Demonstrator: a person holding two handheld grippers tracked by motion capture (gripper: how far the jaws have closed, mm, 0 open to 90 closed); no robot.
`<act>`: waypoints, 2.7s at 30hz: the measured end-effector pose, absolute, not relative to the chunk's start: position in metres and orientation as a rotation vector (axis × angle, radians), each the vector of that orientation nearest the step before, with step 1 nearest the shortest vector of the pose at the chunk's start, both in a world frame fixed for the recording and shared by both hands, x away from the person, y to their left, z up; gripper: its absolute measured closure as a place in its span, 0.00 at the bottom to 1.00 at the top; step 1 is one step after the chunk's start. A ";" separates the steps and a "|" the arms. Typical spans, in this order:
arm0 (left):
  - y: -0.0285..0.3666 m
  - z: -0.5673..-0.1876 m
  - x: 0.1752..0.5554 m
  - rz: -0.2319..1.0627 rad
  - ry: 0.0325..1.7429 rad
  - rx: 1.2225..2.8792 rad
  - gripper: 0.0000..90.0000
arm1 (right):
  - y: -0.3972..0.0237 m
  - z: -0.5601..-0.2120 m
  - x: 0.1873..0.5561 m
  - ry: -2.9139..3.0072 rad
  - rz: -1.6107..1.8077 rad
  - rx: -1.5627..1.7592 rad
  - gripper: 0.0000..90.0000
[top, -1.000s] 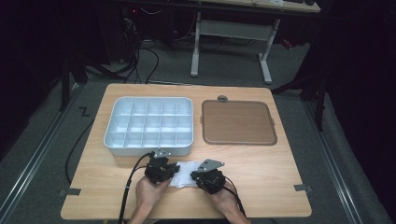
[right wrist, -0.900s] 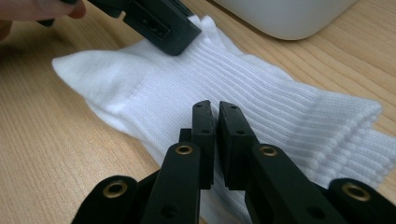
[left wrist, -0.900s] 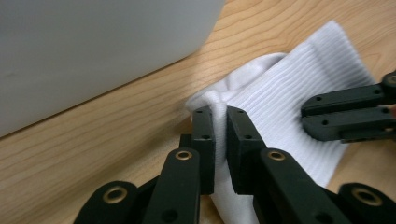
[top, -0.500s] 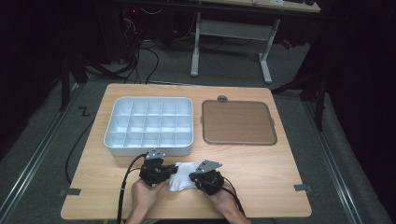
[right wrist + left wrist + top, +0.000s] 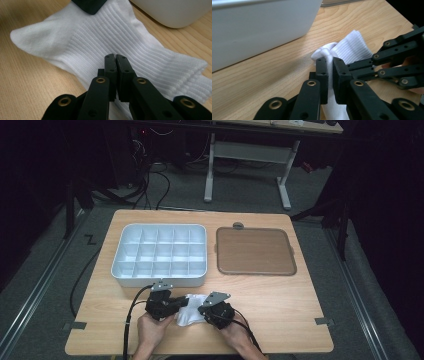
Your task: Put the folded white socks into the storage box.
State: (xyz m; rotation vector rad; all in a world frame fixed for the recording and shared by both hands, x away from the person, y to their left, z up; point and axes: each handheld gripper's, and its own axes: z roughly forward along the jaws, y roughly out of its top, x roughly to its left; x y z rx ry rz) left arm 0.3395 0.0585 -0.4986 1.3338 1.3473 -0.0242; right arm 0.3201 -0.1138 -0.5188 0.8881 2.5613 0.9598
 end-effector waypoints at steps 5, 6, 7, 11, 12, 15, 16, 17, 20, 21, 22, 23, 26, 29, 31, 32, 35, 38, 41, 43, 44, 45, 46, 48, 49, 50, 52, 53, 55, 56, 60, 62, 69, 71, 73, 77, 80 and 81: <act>0.064 -0.494 0.337 -0.040 1.349 1.320 0.94 | -0.106 -0.519 0.320 2.578 0.977 0.879 0.99; 0.065 -0.494 0.336 -0.048 1.350 1.310 0.94 | -0.104 -0.519 0.320 2.585 0.982 0.871 0.99; 0.065 -0.493 0.336 -0.058 1.349 1.306 0.94 | -0.101 -0.519 0.320 2.596 0.991 0.871 0.99; 0.063 -0.493 0.336 -0.069 1.349 1.304 0.94 | -0.096 -0.519 0.321 2.610 1.001 0.850 0.99; 0.063 -0.493 0.336 -0.071 1.351 1.304 0.94 | -0.095 -0.519 0.322 2.617 1.003 0.855 0.99; 0.065 -0.494 0.336 -0.063 1.359 1.307 0.94 | -0.096 -0.518 0.322 2.611 1.018 0.854 0.97; 0.066 -0.495 0.336 -0.062 1.365 1.304 0.94 | -0.096 -0.517 0.321 2.602 1.027 0.849 0.95; 0.067 -0.495 0.336 -0.060 1.372 1.305 0.94 | -0.097 -0.516 0.320 2.599 1.030 0.854 0.93; 0.070 -0.498 0.336 -0.059 1.384 1.307 0.94 | -0.101 -0.509 0.317 2.577 1.051 0.869 0.92; 0.070 -0.499 0.336 -0.057 1.389 1.310 0.94 | -0.104 -0.506 0.316 2.567 1.061 0.881 0.91; 0.071 -0.500 0.336 -0.059 1.392 1.304 0.94 | -0.111 -0.500 0.315 2.540 1.078 0.902 0.91; 0.071 -0.500 0.336 -0.060 1.396 1.299 0.94 | -0.111 -0.500 0.315 2.540 1.078 0.902 0.91; 0.072 -0.500 0.336 -0.055 1.403 1.303 0.94 | -0.125 -0.493 0.315 2.494 1.083 0.943 0.89; 0.072 -0.500 0.336 -0.056 1.403 1.302 0.94 | -0.146 -0.492 0.319 2.458 1.072 1.036 0.84; 0.072 -0.500 0.336 -0.062 1.402 1.301 0.94 | -0.151 -0.493 0.320 2.450 1.070 1.057 0.83; 0.071 -0.500 0.336 -0.063 1.399 1.304 0.94 | -0.154 -0.494 0.321 2.443 1.067 1.072 0.82; 0.071 -0.500 0.336 -0.064 1.400 1.306 0.94 | -0.159 -0.497 0.321 2.441 1.054 1.100 0.79; 0.071 -0.500 0.336 -0.068 1.400 1.300 0.94 | -0.158 -0.503 0.321 2.446 1.046 1.116 0.77; 0.072 -0.499 0.335 -0.066 1.398 1.305 0.94 | -0.160 -0.510 0.324 2.454 1.034 1.141 0.77; 0.072 -0.499 0.335 -0.068 1.396 1.301 0.94 | -0.161 -0.514 0.325 2.457 1.042 1.156 0.76; 0.072 -0.499 0.335 -0.069 1.397 1.300 0.94 | -0.162 -0.515 0.325 2.459 1.043 1.163 0.76; 0.072 -0.498 0.335 -0.072 1.396 1.301 0.94 | -0.162 -0.515 0.326 2.460 1.048 1.165 0.77; 0.072 -0.498 0.335 -0.074 1.399 1.298 0.94 | -0.161 -0.516 0.326 2.462 1.047 1.161 0.78; 0.072 -0.497 0.335 -0.076 1.395 1.296 0.94 | -0.160 -0.517 0.326 2.471 1.049 1.153 0.79; 0.072 -0.496 0.335 -0.076 1.394 1.297 0.94 | -0.160 -0.517 0.327 2.476 1.054 1.151 0.79; 0.072 -0.495 0.335 -0.079 1.392 1.293 0.94 | -0.159 -0.518 0.328 2.478 1.060 1.152 0.80; 0.072 -0.493 0.335 -0.082 1.387 1.295 0.94 | -0.157 -0.518 0.328 2.485 1.062 1.148 0.81; 0.071 -0.492 0.335 -0.084 1.383 1.293 0.94 | -0.156 -0.518 0.329 2.487 1.064 1.142 0.82; 0.071 -0.490 0.335 -0.092 1.378 1.289 0.94 | -0.154 -0.519 0.329 2.493 1.065 1.139 0.82; 0.071 -0.489 0.335 -0.095 1.376 1.288 0.94 | -0.153 -0.518 0.329 2.495 1.060 1.139 0.82; 0.068 -0.486 0.335 -0.103 1.369 1.282 0.94 | -0.146 -0.518 0.330 2.507 1.056 1.120 0.82; 0.067 -0.485 0.335 -0.102 1.364 1.288 0.94 | -0.143 -0.518 0.331 2.512 1.053 1.113 0.83; 0.064 -0.482 0.337 -0.107 1.356 1.284 0.94 | -0.133 -0.518 0.331 2.519 1.061 1.105 0.83; 0.063 -0.481 0.337 -0.102 1.349 1.295 0.94 | -0.130 -0.519 0.331 2.520 1.064 1.096 0.83; 0.062 -0.480 0.338 -0.103 1.348 1.292 0.94 | -0.127 -0.519 0.332 2.525 1.066 1.091 0.83; 0.059 -0.479 0.339 -0.099 1.345 1.294 0.94 | -0.120 -0.519 0.332 2.530 1.068 1.085 0.83; 0.057 -0.478 0.340 -0.100 1.337 1.300 0.94 | -0.117 -0.519 0.332 2.532 1.072 1.079 0.83; 0.056 -0.478 0.341 -0.101 1.338 1.298 0.94 | -0.116 -0.519 0.332 2.534 1.073 1.076 0.83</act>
